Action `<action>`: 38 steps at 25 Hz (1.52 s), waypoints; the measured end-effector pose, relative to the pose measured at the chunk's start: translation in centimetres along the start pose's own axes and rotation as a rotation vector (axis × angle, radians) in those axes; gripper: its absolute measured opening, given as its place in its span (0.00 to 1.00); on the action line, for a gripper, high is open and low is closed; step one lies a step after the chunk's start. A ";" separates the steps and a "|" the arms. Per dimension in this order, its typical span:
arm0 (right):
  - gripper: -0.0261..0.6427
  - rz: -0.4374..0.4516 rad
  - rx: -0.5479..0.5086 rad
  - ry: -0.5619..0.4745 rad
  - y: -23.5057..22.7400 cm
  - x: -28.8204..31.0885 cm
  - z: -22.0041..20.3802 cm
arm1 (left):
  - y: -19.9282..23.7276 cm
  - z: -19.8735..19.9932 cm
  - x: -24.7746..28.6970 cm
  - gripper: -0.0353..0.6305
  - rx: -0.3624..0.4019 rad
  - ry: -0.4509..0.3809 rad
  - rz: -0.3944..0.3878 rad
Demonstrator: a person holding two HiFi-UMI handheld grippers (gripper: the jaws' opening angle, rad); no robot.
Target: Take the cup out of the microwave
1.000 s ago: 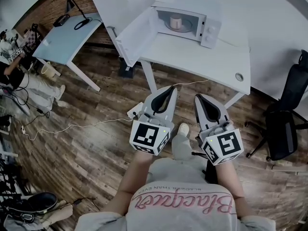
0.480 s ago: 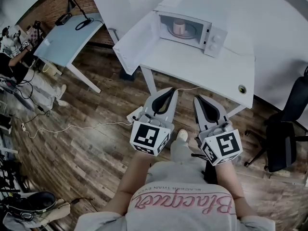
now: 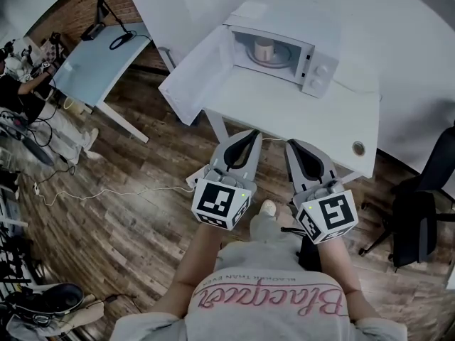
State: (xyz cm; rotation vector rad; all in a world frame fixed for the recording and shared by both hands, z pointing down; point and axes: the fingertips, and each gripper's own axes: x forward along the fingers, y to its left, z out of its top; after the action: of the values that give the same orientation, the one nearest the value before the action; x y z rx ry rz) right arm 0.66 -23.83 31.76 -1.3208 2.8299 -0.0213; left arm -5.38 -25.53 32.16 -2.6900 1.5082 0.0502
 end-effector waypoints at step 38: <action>0.06 0.051 -0.007 0.000 -12.8 13.0 0.1 | 7.8 -1.2 16.2 0.06 0.004 0.007 0.052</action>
State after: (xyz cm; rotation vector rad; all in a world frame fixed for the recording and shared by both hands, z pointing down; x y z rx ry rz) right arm 2.10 -42.06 31.74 -1.2501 2.8651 -0.0103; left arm -3.61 -43.47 32.16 -2.6505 1.5792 0.0404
